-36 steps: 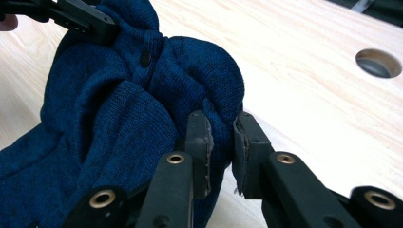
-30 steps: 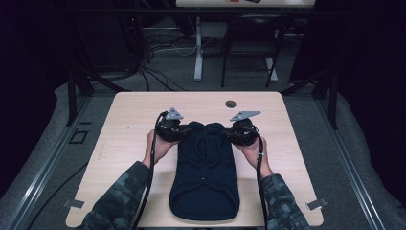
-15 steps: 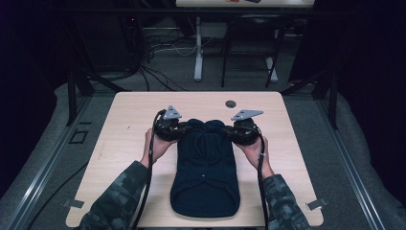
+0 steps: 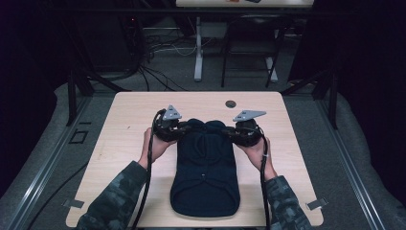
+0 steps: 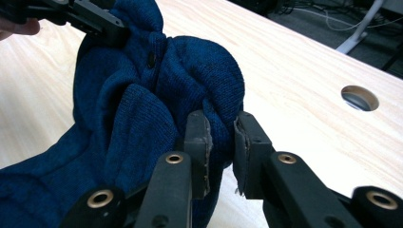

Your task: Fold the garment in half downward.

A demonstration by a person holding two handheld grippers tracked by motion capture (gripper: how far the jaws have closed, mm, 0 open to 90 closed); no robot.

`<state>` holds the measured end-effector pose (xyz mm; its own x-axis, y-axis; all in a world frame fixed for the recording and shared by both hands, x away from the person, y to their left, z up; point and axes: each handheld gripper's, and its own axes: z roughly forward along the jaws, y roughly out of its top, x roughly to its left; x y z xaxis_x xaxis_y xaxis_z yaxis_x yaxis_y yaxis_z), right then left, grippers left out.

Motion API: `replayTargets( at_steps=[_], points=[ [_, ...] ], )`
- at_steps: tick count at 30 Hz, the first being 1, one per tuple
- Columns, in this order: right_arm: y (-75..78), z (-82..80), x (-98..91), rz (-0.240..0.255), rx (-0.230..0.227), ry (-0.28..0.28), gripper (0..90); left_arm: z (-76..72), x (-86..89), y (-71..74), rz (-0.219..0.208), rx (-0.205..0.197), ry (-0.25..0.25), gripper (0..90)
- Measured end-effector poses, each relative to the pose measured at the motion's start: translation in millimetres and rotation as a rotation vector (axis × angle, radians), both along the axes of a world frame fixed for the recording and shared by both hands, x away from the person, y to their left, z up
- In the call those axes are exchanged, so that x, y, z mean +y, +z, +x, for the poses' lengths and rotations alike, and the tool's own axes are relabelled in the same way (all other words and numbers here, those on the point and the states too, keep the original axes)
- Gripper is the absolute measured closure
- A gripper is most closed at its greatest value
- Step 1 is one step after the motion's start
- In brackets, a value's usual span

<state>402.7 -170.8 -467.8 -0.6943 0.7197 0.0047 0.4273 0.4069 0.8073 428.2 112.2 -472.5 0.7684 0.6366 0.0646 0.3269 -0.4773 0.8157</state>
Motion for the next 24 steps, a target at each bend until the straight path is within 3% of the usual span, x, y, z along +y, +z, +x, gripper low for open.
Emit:
replayTargets(
  at_steps=[24],
  points=[
    [-4.8, -10.7, -10.3, 0.011, 0.093, 0.055, 70.3, -14.6, -0.8, 9.9, 0.022, -0.013, -0.101, 74.0]
  ],
)
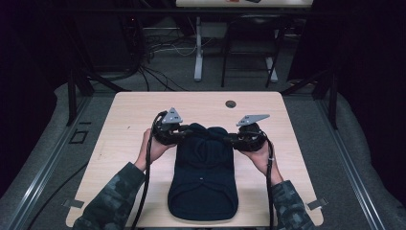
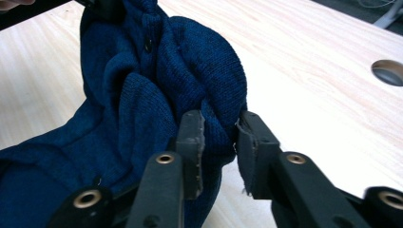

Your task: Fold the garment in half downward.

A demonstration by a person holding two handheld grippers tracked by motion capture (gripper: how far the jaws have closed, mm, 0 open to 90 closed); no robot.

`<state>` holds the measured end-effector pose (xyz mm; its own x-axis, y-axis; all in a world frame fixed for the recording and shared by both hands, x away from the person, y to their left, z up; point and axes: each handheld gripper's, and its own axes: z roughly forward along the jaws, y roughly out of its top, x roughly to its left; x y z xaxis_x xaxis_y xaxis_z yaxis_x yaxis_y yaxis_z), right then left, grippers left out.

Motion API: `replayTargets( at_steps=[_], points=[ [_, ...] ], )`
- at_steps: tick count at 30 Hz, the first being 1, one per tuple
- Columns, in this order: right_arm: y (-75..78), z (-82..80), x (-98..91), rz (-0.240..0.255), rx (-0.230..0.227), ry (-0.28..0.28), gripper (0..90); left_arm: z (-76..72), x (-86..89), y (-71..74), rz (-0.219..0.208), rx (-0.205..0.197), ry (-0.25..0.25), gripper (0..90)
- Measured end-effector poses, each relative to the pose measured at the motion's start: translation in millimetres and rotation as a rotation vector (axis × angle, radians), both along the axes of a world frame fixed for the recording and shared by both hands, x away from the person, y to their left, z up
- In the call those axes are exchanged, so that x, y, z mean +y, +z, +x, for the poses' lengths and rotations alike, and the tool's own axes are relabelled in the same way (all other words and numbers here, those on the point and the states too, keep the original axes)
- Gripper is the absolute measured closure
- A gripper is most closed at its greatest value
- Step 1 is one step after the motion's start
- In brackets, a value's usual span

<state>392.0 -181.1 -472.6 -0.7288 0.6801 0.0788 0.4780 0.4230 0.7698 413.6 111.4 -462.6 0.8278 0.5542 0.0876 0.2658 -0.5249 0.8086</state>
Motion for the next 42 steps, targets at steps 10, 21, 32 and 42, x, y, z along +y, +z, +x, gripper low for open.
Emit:
replayTargets(
  at_steps=[10, 21, 32, 42],
  points=[
    [-5.4, 3.3, -0.1, 0.042, 0.046, 0.037, 60.5, -2.5, -2.0, 2.7, -0.014, -0.012, -0.025, 74.4],
    [-0.3, -6.3, 10.7, -0.024, -0.101, -0.031, 80.7, -3.2, 5.7, -1.3, -0.029, 0.054, -0.056, 72.4],
    [3.0, -12.5, 16.5, -0.048, -0.16, -0.017, 80.3, -11.4, 3.4, -18.1, -0.007, 0.106, -0.117, 60.3],
    [3.7, -14.9, 15.0, -0.081, -0.094, 0.041, 68.1, -22.7, -2.6, -18.6, 0.065, 0.006, -0.067, 73.9]
  ],
)
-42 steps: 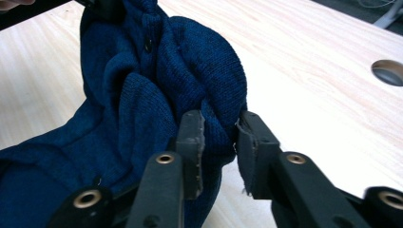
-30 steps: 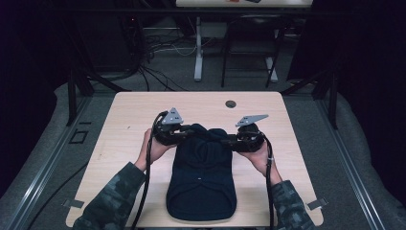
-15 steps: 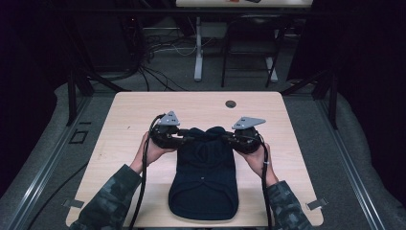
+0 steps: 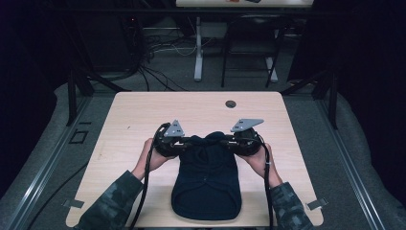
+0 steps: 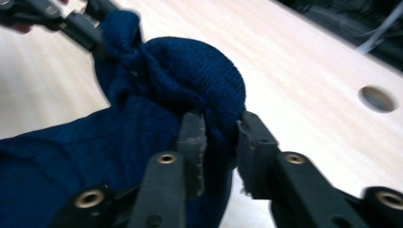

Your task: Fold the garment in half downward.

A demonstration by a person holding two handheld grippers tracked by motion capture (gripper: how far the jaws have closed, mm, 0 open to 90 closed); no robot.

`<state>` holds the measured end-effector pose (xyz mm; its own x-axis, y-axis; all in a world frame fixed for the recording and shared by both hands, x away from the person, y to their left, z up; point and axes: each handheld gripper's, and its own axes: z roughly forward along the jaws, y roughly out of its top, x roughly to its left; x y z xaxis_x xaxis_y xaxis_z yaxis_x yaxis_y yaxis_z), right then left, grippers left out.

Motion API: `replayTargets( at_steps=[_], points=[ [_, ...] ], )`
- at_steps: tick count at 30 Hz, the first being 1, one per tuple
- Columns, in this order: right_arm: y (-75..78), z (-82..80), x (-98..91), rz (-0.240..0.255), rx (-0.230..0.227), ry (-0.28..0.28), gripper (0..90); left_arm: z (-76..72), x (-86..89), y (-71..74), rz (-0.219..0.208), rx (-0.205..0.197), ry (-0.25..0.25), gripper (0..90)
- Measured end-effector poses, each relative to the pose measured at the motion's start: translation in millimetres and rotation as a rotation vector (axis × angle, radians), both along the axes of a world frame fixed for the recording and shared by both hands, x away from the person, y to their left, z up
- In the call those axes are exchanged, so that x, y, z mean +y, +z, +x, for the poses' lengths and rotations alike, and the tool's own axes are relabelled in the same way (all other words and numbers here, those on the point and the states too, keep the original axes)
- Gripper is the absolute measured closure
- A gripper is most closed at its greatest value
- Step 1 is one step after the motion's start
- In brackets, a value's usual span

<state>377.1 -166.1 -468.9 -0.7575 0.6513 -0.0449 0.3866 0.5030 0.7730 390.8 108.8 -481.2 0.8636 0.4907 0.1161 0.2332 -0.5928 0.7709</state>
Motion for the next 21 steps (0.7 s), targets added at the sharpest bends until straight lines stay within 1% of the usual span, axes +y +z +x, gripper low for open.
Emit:
replayTargets(
  at_steps=[1, 2, 4, 5, 7, 8, 9, 10, 12, 13, 14, 15, 16, 21],
  points=[
    [-0.7, -0.3, -0.2, -0.002, 0.01, -0.001, 66.3, 0.2, -0.5, 0.6, 0.0, -0.012, 0.007, 74.1],
    [-1.4, 0.3, -0.9, -0.006, 0.031, 0.006, 63.6, 0.1, -1.2, 1.2, -0.005, -0.02, 0.014, 74.2],
    [-3.9, 0.4, -0.7, -0.014, 0.059, 0.007, 61.7, -1.1, -2.6, 3.0, -0.017, -0.058, 0.031, 74.5],
    [-5.3, 0.7, -0.3, -0.025, 0.081, 0.012, 59.6, -2.0, -3.7, 3.9, -0.021, -0.069, 0.032, 74.7],
    [-8.1, 0.1, 0.4, -0.045, 0.087, 0.01, 59.5, -2.9, -6.4, 4.8, -0.016, -0.09, 0.03, 74.7],
    [-9.3, 0.3, 0.5, -0.052, 0.097, 0.011, 60.4, -3.0, -7.7, 5.0, -0.011, -0.096, 0.028, 74.7],
    [-10.1, -0.2, 0.2, -0.059, 0.088, 0.002, 63.3, -3.1, -8.5, 5.2, -0.007, -0.1, 0.026, 74.7],
    [-10.9, -0.7, -0.4, -0.055, 0.086, 0.001, 66.3, -3.4, -9.0, 5.5, -0.004, -0.103, 0.024, 74.7],
    [-12.0, -2.7, -1.8, -0.058, 0.069, -0.008, 72.3, -4.7, -8.6, 6.2, -0.012, -0.099, 0.016, 74.5],
    [-12.7, -3.8, -2.9, -0.062, 0.076, 0.0, 73.2, -5.6, -8.0, 6.7, -0.018, -0.094, 0.009, 74.0],
    [-13.2, -5.1, -3.4, -0.062, 0.074, 0.003, 73.7, -7.4, -7.1, 7.4, -0.023, -0.089, 0.002, 73.6],
    [-13.2, -7.2, -4.2, -0.068, 0.066, 0.008, 74.0, -9.5, -6.4, 7.4, -0.026, -0.096, -0.002, 73.2],
    [-14.0, -9.8, -4.5, -0.062, 0.063, 0.007, 74.0, -12.0, -6.2, 6.8, -0.029, -0.097, -0.003, 73.0],
    [-17.3, -22.8, -4.3, -0.076, 0.036, 0.019, 73.8, -22.6, -5.4, 3.7, -0.021, -0.109, -0.015, 71.8]
  ],
)
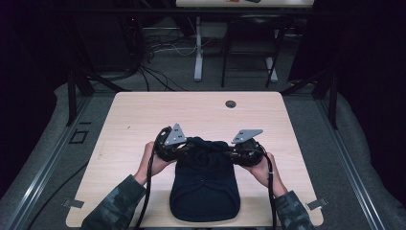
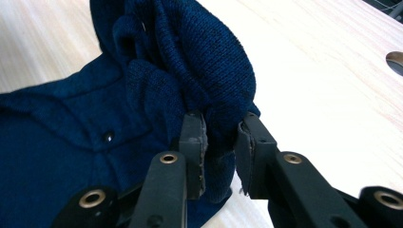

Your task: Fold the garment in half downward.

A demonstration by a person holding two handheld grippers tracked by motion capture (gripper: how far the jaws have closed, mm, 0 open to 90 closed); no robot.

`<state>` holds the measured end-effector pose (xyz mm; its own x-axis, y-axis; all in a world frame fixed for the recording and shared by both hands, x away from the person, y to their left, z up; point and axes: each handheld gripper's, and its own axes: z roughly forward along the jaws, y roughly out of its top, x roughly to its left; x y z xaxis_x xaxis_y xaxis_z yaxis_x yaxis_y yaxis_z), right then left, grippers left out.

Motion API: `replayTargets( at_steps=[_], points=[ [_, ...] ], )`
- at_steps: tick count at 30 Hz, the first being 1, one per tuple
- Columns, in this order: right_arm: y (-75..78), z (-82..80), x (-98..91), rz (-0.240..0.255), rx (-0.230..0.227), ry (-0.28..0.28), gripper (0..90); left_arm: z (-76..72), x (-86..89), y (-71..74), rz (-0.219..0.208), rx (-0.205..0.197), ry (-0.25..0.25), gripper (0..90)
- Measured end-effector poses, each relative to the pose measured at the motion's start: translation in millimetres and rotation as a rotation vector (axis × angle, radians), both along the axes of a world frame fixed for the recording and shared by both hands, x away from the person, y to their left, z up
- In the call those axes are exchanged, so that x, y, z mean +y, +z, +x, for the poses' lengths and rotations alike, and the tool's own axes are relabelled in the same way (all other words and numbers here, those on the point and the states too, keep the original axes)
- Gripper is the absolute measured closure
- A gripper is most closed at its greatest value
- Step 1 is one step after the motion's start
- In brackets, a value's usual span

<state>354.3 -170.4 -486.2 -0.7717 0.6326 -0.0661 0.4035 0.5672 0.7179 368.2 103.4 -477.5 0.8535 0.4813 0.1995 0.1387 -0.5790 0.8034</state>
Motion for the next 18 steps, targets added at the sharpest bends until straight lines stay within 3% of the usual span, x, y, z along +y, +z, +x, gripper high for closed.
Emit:
replayTargets(
  at_steps=[6, 14, 18],
  points=[
    [-3.0, -11.7, -0.8, -0.013, -0.021, 0.005, 73.6, -10.0, 1.0, -3.1, 0.001, 0.001, -0.01, 70.2],
    [-8.0, -22.3, -1.0, -0.03, -0.01, 0.024, 73.2, -21.5, 4.1, -11.4, 0.003, 0.021, -0.027, 68.8],
    [-8.6, -27.1, -2.1, -0.048, 0.013, 0.038, 73.3, -25.7, 8.2, -15.2, -0.018, 0.056, -0.026, 69.0]
  ],
)
